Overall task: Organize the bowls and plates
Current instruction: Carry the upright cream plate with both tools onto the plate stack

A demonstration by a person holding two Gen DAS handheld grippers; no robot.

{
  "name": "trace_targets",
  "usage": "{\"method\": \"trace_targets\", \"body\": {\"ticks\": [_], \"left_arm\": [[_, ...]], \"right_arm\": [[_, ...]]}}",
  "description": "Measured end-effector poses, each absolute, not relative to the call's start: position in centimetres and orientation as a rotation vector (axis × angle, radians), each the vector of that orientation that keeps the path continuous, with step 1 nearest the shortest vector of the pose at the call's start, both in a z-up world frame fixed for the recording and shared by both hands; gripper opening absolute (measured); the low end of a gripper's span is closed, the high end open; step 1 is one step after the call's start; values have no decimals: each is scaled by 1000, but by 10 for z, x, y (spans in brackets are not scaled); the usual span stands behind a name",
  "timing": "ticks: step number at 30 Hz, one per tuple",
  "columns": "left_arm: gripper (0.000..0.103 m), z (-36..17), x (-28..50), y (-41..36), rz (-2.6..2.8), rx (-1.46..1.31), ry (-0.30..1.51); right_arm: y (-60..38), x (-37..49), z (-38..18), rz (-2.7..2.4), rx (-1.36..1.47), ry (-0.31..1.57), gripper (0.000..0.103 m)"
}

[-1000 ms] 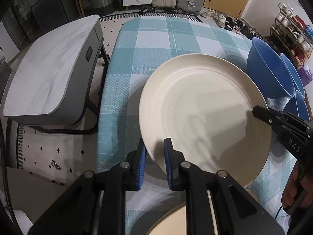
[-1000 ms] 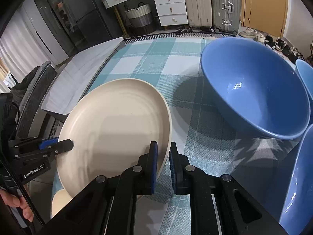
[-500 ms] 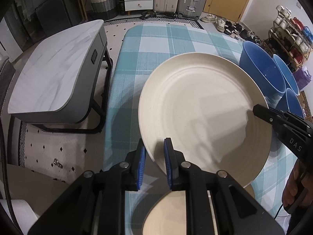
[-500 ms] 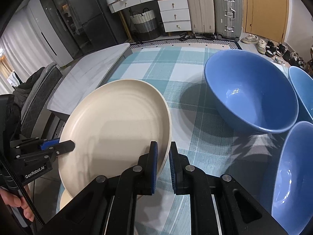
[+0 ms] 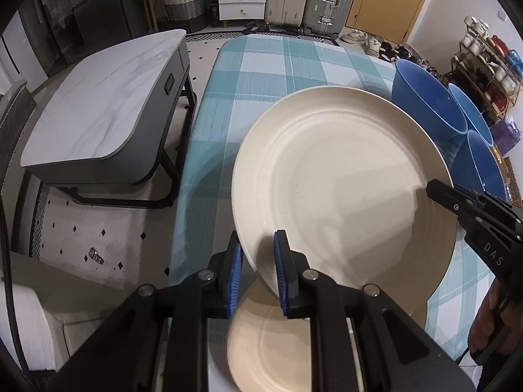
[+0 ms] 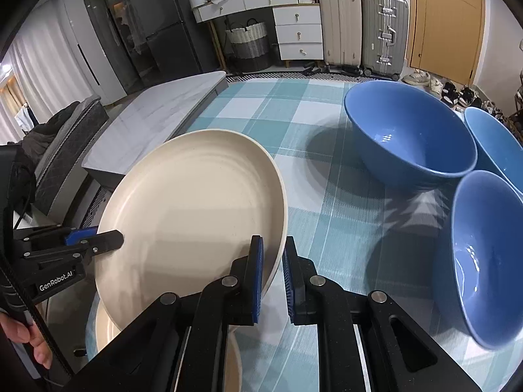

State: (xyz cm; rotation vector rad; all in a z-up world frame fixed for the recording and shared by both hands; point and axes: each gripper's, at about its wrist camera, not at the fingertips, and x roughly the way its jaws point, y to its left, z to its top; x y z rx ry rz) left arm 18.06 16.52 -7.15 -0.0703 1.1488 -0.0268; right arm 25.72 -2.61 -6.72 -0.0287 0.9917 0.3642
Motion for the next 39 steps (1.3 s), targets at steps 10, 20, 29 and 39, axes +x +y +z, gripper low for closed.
{"method": "trace_targets", "body": {"ticks": [10, 20, 29, 39], "left_arm": [[17, -82, 142, 169, -12, -77, 1151], [18, -90, 100, 169, 23, -38, 1129], [19, -99, 78, 169, 37, -17, 1133], [21, -106, 67, 164, 27, 5, 1143]], "right_arm": [[-20, 211, -69, 376, -75, 968, 12], [-15, 171, -82, 413, -89, 973, 12], [-16, 148, -94, 443, -60, 1000, 12], [-18, 132, -100, 450, -75, 999, 12]]}}
